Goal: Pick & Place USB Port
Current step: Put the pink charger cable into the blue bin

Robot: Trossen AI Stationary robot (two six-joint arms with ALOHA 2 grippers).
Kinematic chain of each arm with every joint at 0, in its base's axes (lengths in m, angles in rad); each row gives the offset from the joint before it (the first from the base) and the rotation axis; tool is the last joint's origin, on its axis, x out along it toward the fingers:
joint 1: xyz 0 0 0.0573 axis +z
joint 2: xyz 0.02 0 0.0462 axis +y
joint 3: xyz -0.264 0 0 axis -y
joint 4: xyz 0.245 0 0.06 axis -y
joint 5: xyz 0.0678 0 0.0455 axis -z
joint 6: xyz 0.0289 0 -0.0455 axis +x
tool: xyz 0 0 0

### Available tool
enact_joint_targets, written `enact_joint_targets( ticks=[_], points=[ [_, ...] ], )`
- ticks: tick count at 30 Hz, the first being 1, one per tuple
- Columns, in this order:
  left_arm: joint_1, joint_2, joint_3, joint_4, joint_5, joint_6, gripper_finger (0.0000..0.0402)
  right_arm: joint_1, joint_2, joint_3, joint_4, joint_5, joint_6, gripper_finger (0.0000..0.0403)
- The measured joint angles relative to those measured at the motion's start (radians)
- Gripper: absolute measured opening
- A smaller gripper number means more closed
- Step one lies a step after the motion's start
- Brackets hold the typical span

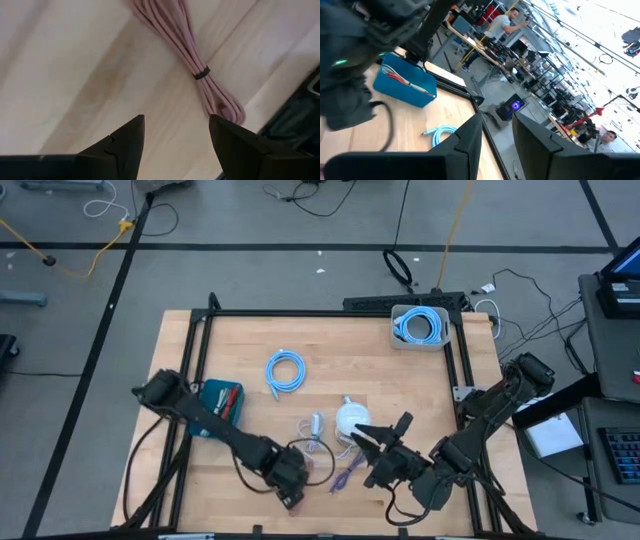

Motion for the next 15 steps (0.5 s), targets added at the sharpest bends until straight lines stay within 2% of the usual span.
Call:
enact_joint_targets(
  ticks=[7, 15],
  points=[
    [-0.006, 0.119, 0.123, -0.023, -0.044, 0.061, 0.0223, 0.008, 0.000, 0.000, 0.000, 0.018, 0.006, 0.0100],
    [0.031, 0.131, 0.147, -0.089, -0.081, 0.123, 0.0223, 0.008, 0.000, 0.000, 0.001, 0.018, 0.009, 0.0100]
  ],
)
